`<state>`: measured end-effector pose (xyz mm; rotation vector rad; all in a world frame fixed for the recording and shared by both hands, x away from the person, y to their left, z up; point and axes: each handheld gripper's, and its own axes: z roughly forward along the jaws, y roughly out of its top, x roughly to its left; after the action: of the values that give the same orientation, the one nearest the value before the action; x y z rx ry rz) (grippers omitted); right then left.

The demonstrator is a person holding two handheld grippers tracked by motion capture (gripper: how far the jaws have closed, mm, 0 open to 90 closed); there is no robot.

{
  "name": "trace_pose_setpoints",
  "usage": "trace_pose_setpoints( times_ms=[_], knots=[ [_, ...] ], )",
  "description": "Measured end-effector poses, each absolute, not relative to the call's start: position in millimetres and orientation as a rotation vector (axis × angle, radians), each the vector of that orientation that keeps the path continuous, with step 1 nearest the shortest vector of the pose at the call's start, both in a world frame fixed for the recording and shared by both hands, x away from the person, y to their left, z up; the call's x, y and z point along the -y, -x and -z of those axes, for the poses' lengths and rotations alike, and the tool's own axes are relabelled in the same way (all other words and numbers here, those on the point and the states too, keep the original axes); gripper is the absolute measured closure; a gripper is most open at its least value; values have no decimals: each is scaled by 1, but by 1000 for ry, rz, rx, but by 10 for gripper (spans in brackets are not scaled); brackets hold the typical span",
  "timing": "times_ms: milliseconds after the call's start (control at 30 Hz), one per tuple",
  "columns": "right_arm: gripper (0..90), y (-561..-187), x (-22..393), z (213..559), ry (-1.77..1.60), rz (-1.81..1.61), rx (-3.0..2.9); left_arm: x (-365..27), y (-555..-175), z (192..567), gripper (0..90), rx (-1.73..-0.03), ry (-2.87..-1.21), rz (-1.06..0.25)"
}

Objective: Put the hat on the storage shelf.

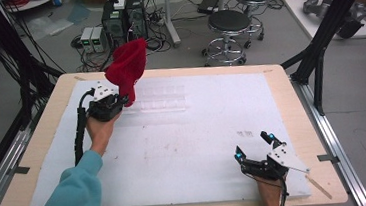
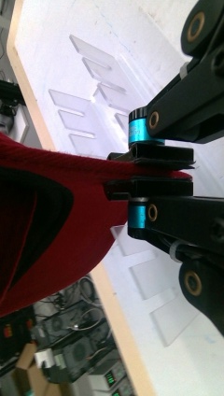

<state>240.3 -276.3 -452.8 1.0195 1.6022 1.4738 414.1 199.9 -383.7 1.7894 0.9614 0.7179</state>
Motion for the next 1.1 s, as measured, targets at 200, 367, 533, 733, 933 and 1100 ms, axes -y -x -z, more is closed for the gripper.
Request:
trace_pose_setpoints(
  times_ms=[200, 367, 533, 733, 933, 1100],
  knots=[
    [6, -240, 276, 453, -1015, -1471, -1602, -198, -413, 391, 852, -957, -1787, -726],
    [6, -240, 276, 453, -1010, -1471, -1601, -200, -412, 393, 843, -971, -1788, -689],
    [6, -239, 276, 453, -1010, -1471, -1602, -199, -410, 394, 814, -983, -1822, -634],
    [6, -240, 277, 453, -1004, -1477, -1595, -200, -408, 394, 765, -1015, -1843, -601],
    [6, -238, 277, 454, -992, -1489, -1588, -202, -405, 389, 546, -1043, -1832, -594],
    [6, -236, 279, 454, -998, -1516, -1569, -213, -402, 389, 192, -1042, -1886, -488]
  ],
)
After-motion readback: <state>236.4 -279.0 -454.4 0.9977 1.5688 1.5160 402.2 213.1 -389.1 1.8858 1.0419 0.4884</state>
